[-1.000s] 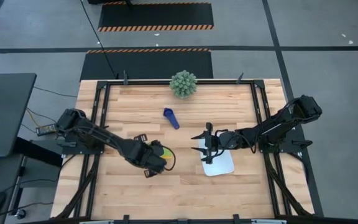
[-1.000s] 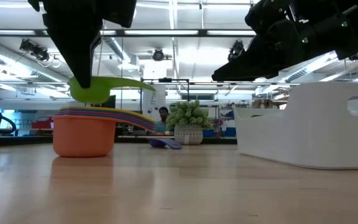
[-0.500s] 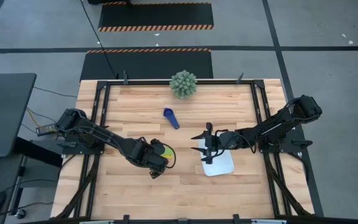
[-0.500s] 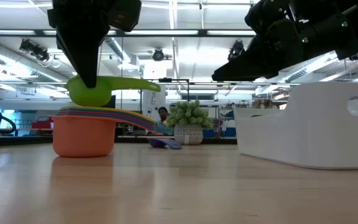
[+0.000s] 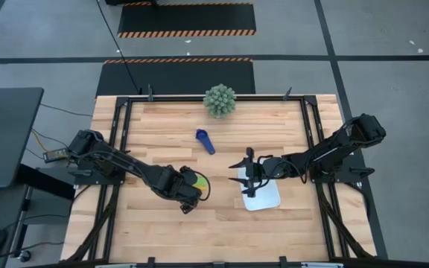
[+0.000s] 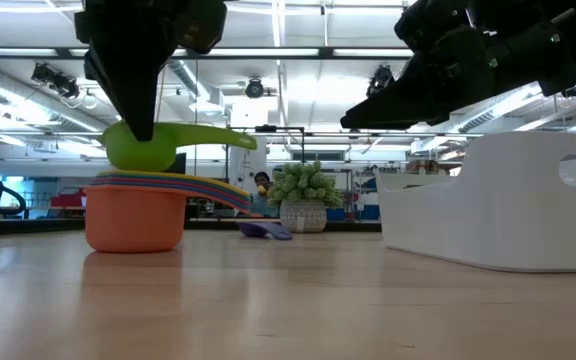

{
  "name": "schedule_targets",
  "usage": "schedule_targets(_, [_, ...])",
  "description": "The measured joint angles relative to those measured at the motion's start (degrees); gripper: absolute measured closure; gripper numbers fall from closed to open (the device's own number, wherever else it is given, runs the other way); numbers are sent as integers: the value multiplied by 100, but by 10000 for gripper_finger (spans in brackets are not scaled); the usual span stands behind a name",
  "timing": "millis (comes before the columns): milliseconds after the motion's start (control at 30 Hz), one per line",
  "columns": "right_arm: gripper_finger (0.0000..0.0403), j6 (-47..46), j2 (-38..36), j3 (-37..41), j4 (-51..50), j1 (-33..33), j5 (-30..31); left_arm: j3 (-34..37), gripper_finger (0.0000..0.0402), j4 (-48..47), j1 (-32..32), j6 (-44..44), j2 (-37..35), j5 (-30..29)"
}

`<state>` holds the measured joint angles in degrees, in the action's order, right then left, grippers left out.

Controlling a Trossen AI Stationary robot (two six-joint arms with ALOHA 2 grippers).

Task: Nest measuring cups in basket
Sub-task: Stack the green measuring cup into the yellow measuring

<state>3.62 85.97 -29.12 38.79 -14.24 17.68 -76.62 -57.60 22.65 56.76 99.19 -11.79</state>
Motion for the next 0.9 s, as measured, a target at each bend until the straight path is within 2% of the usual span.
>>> schedule_targets(233, [201, 47, 0, 0, 15, -18, -152, 4, 375, 24, -26, -75, 106, -59])
schedule_targets(567, [201, 109, -2, 0, 15, -110, -152, 4, 281, 37, -90, -99, 142, 69])
schedule_targets(767, [201, 109, -2, 0, 20, -107, -147, 4, 263, 48, -232, -844, 142, 250])
schedule_targets(900, [201, 90, -2, 0, 63, -107, -144, 2, 267, 52, -273, -1534, 142, -192])
